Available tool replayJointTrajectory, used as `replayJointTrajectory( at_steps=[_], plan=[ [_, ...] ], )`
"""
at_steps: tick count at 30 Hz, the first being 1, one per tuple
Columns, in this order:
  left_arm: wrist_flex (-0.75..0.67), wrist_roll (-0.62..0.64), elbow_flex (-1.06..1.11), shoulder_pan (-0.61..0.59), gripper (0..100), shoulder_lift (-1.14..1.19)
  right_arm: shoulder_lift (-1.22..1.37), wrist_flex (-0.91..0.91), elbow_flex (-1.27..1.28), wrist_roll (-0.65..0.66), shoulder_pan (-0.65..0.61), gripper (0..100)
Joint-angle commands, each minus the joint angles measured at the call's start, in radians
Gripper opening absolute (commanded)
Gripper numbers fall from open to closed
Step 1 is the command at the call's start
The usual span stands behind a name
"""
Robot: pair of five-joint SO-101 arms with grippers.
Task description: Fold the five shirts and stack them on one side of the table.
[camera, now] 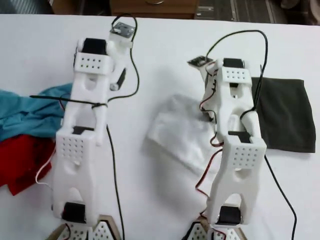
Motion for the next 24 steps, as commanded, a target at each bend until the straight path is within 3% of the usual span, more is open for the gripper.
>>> replayJointTrajectory(
  at_steps=[1,6,16,21,24],
  plan=[
    [0.011,-0.003,-0.005,-0.003,3,-0.011,-0.077,0.027,-0.054,0.17,0.001,25.2],
    [0.012,-0.003,-0.004,-0.003,3,-0.011,-0.064,0.021,-0.058,0.292,-0.03,26.4],
    [0.014,-0.003,-0.004,-0.003,3,-0.011,0.097,-0.153,-0.061,0.313,-0.038,26.2],
    [0.014,-0.003,-0.004,-0.006,3,-0.011,0.156,-0.119,-0.06,0.305,-0.045,26.4],
    [0.014,-0.003,-0.004,-0.008,3,-0.011,0.176,0.004,-0.06,0.304,-0.064,26.4]
  ],
)
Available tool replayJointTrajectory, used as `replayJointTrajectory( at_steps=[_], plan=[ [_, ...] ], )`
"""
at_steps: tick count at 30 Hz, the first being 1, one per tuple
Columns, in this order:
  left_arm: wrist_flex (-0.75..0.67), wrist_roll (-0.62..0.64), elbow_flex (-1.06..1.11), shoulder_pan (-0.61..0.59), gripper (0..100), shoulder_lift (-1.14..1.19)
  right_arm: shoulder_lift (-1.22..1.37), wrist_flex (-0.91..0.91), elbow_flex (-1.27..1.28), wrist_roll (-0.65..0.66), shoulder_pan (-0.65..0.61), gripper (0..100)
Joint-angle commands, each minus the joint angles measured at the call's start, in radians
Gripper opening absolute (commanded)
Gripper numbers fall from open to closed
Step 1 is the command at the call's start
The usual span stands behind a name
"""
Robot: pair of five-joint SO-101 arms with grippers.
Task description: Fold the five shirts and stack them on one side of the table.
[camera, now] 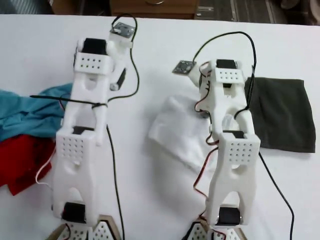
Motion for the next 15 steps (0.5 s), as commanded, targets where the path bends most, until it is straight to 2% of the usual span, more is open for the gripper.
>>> replayJointTrajectory(
  at_steps=[1,4,15],
  plan=[
    [0.014,-0.003,-0.004,-0.006,3,-0.011,0.033,0.127,0.009,-0.003,-0.033,26.3],
    [0.012,-0.003,-0.004,-0.002,3,-0.011,0.007,0.133,0.021,-0.04,-0.028,26.2],
    [0.012,-0.003,-0.004,-0.009,3,-0.014,-0.067,0.131,0.19,-0.048,-0.068,26.2]
  ],
)
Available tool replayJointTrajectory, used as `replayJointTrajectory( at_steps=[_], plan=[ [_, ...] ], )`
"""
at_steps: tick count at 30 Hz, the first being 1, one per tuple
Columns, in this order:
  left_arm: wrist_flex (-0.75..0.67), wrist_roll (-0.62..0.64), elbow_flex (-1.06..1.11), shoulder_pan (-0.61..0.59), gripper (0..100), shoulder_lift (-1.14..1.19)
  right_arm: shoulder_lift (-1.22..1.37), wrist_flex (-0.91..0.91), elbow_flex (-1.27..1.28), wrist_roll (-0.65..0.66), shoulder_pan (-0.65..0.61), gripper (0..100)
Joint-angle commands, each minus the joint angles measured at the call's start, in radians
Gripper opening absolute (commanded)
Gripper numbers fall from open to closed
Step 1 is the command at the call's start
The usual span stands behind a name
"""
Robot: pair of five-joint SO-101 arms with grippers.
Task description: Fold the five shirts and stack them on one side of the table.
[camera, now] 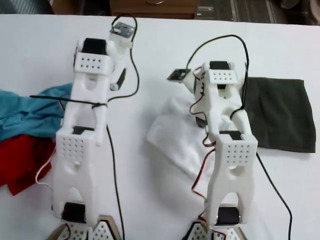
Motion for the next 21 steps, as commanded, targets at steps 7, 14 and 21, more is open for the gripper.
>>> replayJointTrajectory(
  at_steps=[7,14,21],
  plan=[
    [0.012,-0.003,-0.004,-0.003,3,-0.014,-0.007,-0.012,0.075,0.0,-0.019,25.9],
    [0.018,-0.003,-0.007,-0.011,3,-0.023,-0.005,-0.084,0.077,-0.008,-0.007,2.4],
    [0.018,-0.003,-0.013,-0.011,3,-0.023,-0.019,-0.082,0.066,0.002,0.004,2.1]
  ],
)
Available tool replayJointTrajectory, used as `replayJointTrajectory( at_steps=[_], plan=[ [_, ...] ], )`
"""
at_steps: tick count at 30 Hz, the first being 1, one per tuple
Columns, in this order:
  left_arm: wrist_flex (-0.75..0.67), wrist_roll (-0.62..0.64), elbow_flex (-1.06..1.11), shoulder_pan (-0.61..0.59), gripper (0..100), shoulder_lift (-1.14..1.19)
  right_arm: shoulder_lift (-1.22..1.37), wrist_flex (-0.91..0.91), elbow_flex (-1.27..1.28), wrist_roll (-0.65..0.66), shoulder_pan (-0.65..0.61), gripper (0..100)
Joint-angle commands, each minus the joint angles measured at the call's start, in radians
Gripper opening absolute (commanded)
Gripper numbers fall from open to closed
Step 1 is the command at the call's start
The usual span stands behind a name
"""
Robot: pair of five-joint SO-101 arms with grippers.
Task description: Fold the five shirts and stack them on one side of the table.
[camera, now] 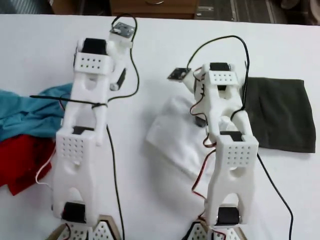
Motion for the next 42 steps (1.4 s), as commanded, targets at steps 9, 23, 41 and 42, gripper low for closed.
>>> replayJointTrajectory(
  at_steps=[9,23,41,42],
  plan=[
    [0.017,-0.003,-0.013,-0.011,3,-0.023,-0.216,0.104,-0.229,-0.005,0.143,2.0],
    [0.017,-0.003,-0.013,-0.012,3,-0.023,-0.427,0.097,-0.247,-0.078,0.386,2.0],
    [0.015,-0.002,-0.013,-0.011,3,-0.023,-0.645,0.113,-0.265,-0.137,0.242,2.0],
    [0.015,-0.002,-0.013,-0.011,3,-0.023,-0.654,0.113,-0.265,-0.137,0.252,2.0]
  ],
)
